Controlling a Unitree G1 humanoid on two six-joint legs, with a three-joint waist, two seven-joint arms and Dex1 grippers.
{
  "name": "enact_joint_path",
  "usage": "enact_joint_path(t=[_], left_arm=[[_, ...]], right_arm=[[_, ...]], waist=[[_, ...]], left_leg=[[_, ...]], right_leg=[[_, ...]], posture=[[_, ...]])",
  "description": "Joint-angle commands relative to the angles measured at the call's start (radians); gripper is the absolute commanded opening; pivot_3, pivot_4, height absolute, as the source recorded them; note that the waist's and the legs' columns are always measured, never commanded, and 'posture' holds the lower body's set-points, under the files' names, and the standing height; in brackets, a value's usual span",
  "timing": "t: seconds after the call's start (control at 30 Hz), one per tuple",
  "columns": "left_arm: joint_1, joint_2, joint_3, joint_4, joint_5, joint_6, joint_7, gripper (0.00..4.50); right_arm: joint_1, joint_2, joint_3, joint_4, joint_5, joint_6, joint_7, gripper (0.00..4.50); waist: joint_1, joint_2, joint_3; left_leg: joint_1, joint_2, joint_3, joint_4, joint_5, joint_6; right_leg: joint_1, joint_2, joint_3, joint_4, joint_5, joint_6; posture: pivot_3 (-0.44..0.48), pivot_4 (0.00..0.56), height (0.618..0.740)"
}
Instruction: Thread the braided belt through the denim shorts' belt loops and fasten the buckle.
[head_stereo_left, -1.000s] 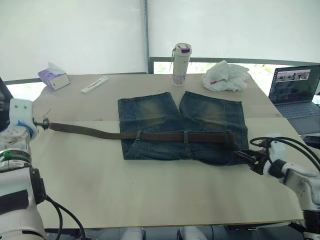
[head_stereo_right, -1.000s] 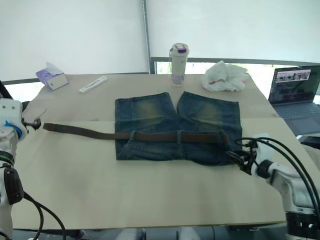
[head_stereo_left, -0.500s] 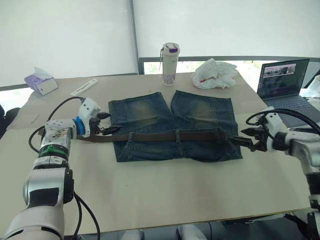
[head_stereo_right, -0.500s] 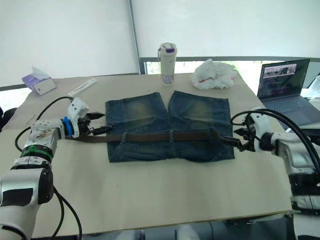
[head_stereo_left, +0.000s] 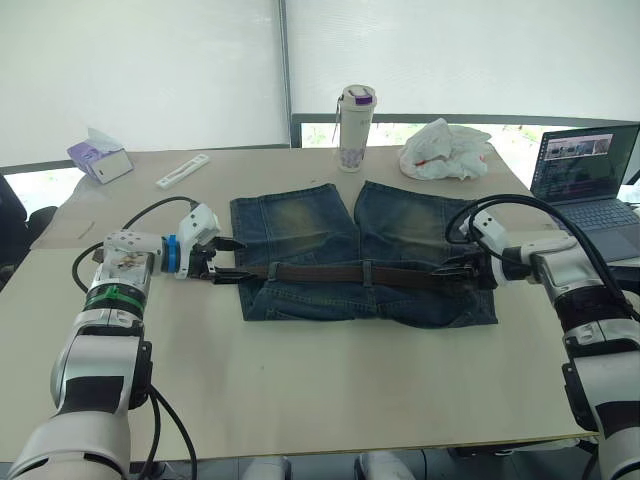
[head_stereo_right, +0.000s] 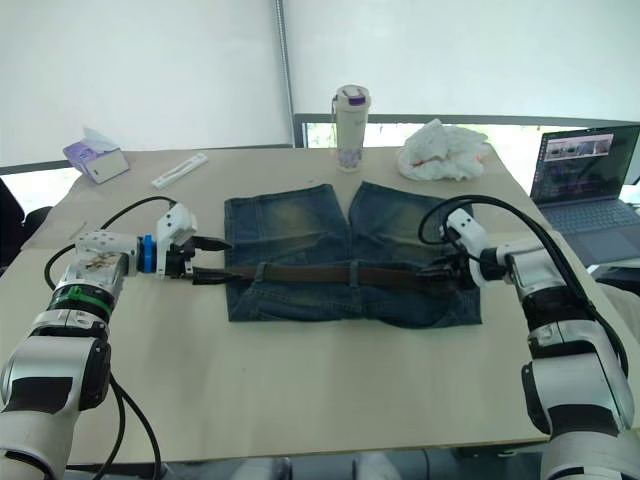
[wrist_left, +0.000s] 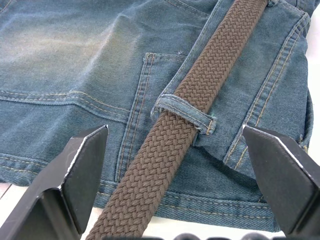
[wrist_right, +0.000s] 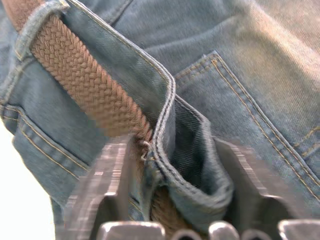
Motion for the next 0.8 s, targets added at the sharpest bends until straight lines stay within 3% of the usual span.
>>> enact_joint_path(t=[0.03, 0.13, 0.4, 0.8], left_arm=[[-0.012, 0.004, -0.001, -0.031, -0.010, -0.005, -0.007, 4.50], [-0.022, -0.005, -0.015, -0.011, 0.008, -0.028, 0.003, 4.50], [-0.104, -0.081, -0.037, 0.122, 0.042, -0.023, 0.054, 4.50], [-0.191, -0.161, -0.139, 0.264, 0.219, 0.009, 0.258, 4.50]], right_arm=[[0.000, -0.034, -0.045, -0.053, 0.010, -0.028, 0.035, 0.93], [0.058, -0.061, -0.073, -0.125, 0.024, -0.055, 0.050, 0.01], [0.260, -0.072, -0.177, -0.380, 0.095, -0.104, 0.037, 0.01], [0.387, -0.072, -0.211, -0.546, 0.123, -0.085, -0.015, 0.01]], waist=[[-0.002, 0.000, 0.000], [-0.001, 0.000, 0.000], [0.009, 0.000, 0.000], [0.000, 0.001, 0.000]], left_leg=[[0.000, 0.000, 0.000, 0.000, 0.000, 0.000], [0.000, 0.000, 0.000, 0.000, 0.000, 0.000], [-0.001, 0.000, -0.001, 0.002, 0.000, 0.000], [-0.001, -0.001, -0.001, 0.002, 0.000, 0.001]], right_leg=[[0.000, 0.000, 0.000, 0.000, 0.000, 0.000], [0.000, 0.000, 0.000, 0.001, 0.000, 0.000], [0.000, 0.000, -0.001, 0.001, 0.000, 0.000], [0.000, 0.001, -0.001, 0.002, 0.000, 0.000]], posture=[[0.000, 0.150, 0.740], [0.000, 0.150, 0.740], [0.000, 0.150, 0.740], [0.000, 0.150, 0.740]])
